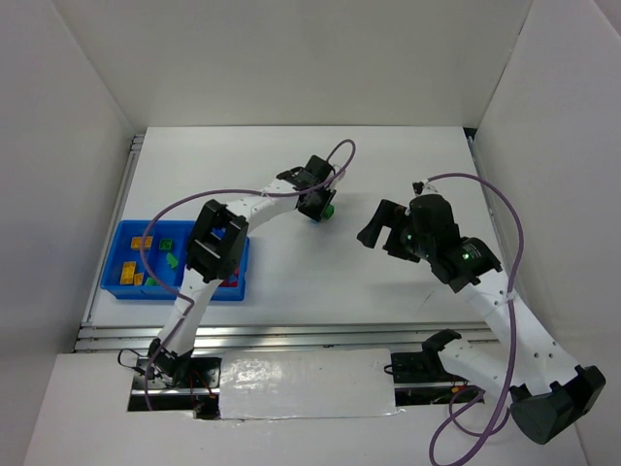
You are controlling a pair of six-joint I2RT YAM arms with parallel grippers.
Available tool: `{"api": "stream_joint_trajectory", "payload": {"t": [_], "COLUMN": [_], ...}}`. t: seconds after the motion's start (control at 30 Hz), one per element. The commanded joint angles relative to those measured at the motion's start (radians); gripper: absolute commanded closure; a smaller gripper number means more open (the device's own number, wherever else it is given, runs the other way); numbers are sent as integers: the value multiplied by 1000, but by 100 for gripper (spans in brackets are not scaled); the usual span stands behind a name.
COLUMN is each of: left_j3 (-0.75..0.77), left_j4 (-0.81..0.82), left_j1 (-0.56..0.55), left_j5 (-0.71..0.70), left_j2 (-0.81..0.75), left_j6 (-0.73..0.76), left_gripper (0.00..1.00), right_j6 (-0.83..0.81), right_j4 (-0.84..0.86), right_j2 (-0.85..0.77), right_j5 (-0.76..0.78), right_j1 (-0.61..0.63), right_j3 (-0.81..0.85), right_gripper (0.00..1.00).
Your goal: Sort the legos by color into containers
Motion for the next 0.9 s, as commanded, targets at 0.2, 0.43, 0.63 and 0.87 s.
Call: {"api": "stream_joint_trajectory", "payload": {"t": [0.2, 0.43, 0.63, 0.87], "left_j3": [-382, -574, -614, -602], "left_j4": [97, 162, 137, 96], "left_j1": [-34, -108, -141, -146], "left_j5": [60, 140, 157, 111], "left_j2": [-447, -821, -950, -984], "left_j6": [-56, -155, -212, -228], "left_gripper": [100, 100, 100, 100], "right_j6": [136, 386, 399, 410], "right_j4": [184, 513, 647, 805], "right_j2": [55, 55, 133, 95], "right_j5": [-136, -266, -332, -364], "right_j1": [-50, -44, 2, 26], "right_j3": [-5, -125, -83, -141], "right_gripper": [0, 13, 19, 31]}}
